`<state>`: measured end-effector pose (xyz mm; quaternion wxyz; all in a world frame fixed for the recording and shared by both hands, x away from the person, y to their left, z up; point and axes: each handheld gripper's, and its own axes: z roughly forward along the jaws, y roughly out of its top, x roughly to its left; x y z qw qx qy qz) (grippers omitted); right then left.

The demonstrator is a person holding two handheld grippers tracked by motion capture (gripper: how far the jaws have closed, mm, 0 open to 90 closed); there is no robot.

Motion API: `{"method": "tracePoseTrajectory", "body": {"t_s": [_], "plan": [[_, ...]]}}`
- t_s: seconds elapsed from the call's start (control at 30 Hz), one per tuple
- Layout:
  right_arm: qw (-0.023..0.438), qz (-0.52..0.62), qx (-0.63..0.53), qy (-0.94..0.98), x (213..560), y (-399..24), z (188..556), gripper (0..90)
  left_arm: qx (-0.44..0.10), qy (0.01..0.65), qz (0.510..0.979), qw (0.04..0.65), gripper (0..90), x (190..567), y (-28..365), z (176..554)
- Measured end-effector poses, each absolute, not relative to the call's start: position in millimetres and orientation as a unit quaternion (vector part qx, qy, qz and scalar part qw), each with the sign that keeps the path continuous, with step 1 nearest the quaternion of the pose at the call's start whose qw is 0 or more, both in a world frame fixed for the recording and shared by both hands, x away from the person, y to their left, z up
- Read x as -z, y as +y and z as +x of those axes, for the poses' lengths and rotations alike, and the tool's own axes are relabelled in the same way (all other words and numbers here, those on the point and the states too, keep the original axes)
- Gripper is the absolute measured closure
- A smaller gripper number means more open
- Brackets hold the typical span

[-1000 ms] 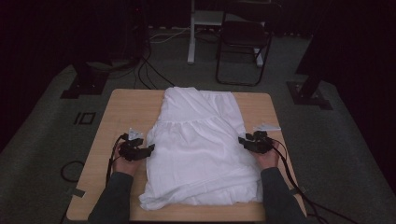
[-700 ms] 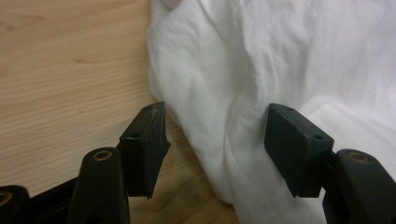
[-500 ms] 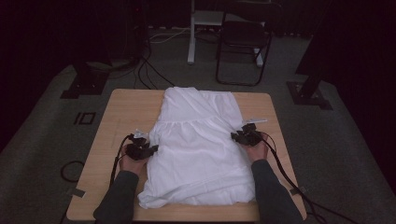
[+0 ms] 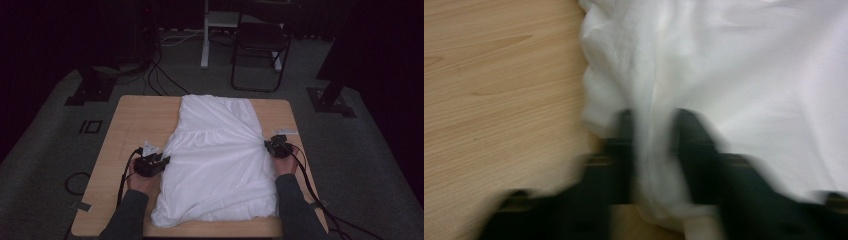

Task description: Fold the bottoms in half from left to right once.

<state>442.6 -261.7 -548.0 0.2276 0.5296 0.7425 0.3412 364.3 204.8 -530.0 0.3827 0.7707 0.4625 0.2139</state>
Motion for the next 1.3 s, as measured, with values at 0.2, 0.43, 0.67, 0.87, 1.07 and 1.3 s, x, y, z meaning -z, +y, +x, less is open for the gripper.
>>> {"method": "tracePoseTrajectory", "body": {"t_s": [0.2,0.43,0.67,0.87,1.07,1.3], "plan": [[0.219,0.531,-0.336,0.746,556.5,-260.6,444.5,88.6,-0.231,0.477,0.751,0.395,37.5,516.7,198.9,385.1],[0.218,0.531,-0.341,0.744,558.7,-261.8,443.5,86.9,-0.196,0.506,0.77,0.336,48.5,536.2,184.4,425.0],[0.22,0.53,-0.341,0.745,559.1,-260.2,438.1,88.6,-0.188,0.486,0.783,0.339,86.5,547.1,187.9,416.8],[0.214,0.529,-0.348,0.744,560.6,-258.7,420.8,88.9,-0.187,0.478,0.785,0.346,86.8,549.6,197.0,396.0],[0.208,0.519,-0.344,0.754,560.7,-259.3,388.9,89.0,-0.186,0.464,0.793,0.348,86.7,551.4,200.2,360.2],[0.184,0.513,-0.36,0.757,563.4,-269.3,342.0,89.0,-0.179,0.453,0.804,0.34,86.7,551.3,202.8,316.8]]}}
